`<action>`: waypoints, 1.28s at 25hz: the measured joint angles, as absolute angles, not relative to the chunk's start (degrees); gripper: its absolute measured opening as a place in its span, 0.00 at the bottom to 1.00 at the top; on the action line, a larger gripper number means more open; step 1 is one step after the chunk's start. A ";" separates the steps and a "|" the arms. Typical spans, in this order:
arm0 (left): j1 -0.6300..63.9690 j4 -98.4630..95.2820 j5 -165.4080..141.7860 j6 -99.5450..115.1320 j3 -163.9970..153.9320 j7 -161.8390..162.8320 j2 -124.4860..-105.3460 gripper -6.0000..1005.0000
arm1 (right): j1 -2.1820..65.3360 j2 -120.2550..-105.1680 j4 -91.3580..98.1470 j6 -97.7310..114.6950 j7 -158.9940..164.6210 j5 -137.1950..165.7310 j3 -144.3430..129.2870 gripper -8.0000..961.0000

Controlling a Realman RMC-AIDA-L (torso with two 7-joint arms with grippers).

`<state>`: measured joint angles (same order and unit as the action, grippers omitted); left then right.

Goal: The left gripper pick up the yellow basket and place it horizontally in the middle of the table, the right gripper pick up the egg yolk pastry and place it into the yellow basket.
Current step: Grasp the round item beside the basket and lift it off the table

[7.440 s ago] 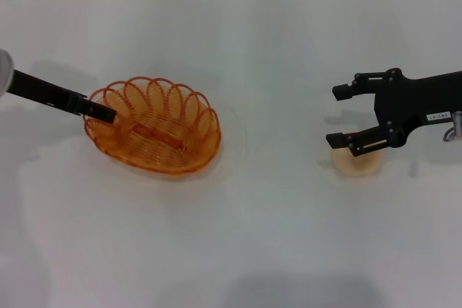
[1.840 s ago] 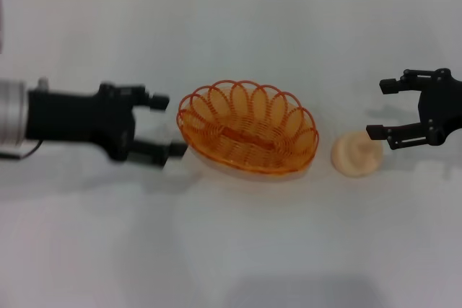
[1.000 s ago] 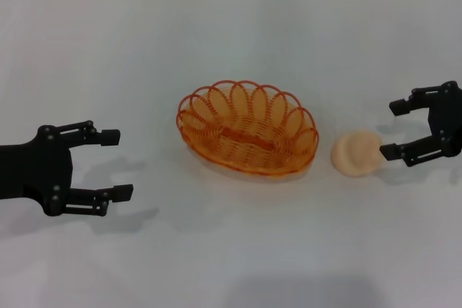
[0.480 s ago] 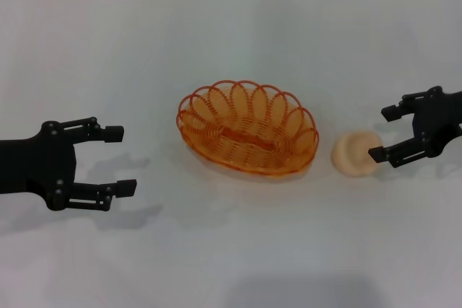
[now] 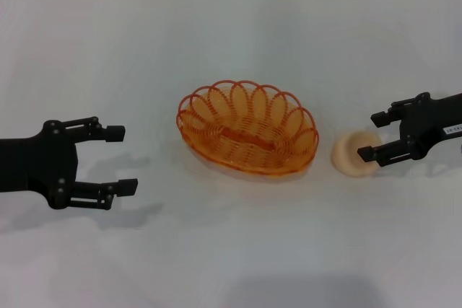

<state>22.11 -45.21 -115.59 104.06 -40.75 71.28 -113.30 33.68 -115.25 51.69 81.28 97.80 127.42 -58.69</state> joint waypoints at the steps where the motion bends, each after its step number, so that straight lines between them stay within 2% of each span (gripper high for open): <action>1: 22.20 -45.20 -115.63 103.90 -40.73 71.28 -113.33 0.88 | 33.71 -115.26 51.44 81.21 97.87 127.35 -58.70 0.84; 2: 22.30 -45.17 -115.64 103.73 -40.72 71.28 -113.33 0.88 | 33.84 -115.26 51.06 81.13 97.93 127.28 -58.71 0.84; 7: 22.56 -45.26 -115.73 103.54 -40.89 71.83 -113.42 0.88 | 35.04 -115.30 48.21 80.61 97.72 127.12 -58.71 0.62; 17: 22.59 -45.53 -115.76 103.53 -41.09 72.32 -113.55 0.88 | 35.72 -115.39 47.40 80.18 96.11 126.37 -58.90 0.41; 26: 22.43 -45.53 -115.75 103.44 -41.13 71.98 -113.56 0.88 | 35.69 -115.37 47.44 80.17 95.63 125.91 -59.30 0.06; 32: 21.32 -45.57 -115.75 103.68 -41.03 71.61 -113.52 0.88 | 34.69 -114.76 50.92 82.29 96.39 125.00 -57.77 0.05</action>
